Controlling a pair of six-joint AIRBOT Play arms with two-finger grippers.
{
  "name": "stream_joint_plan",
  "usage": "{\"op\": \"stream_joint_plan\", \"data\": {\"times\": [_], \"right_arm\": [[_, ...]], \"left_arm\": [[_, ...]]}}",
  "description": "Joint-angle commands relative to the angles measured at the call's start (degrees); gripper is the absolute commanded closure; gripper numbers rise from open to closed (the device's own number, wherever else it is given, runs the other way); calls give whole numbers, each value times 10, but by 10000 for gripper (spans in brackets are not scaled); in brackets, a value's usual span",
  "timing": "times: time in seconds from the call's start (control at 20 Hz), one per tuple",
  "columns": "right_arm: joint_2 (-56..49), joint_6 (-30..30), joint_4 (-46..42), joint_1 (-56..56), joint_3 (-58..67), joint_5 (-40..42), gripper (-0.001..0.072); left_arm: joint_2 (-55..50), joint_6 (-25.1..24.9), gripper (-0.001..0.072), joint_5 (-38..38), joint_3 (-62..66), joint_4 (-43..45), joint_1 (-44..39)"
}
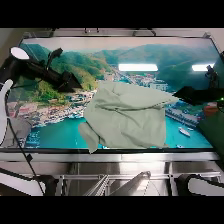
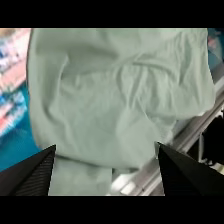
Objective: Fold the shirts.
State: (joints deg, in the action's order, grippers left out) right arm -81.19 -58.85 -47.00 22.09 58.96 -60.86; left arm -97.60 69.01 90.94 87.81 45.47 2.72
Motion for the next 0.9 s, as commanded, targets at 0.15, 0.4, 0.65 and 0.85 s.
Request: {"op": "stream_joint_plan", "data": {"times": [0.15, 0.4, 0.65, 0.85], "right_arm": [[-61, -25, -54, -14, 4, -22, 116], [-90, -24, -3, -60, 5, 6, 156], [-99, -24, 28, -103, 6, 69, 234], [-107, -2, 94, -104, 12, 71, 674]], "left_arm": [[138, -12, -7, -89, -346, 21, -45], [126, -10, 11, -146, -399, 25, -85], [40, -5, 12, -166, -342, 31, -116], [-29, -3, 703, -142, -269, 29, -119]]}}
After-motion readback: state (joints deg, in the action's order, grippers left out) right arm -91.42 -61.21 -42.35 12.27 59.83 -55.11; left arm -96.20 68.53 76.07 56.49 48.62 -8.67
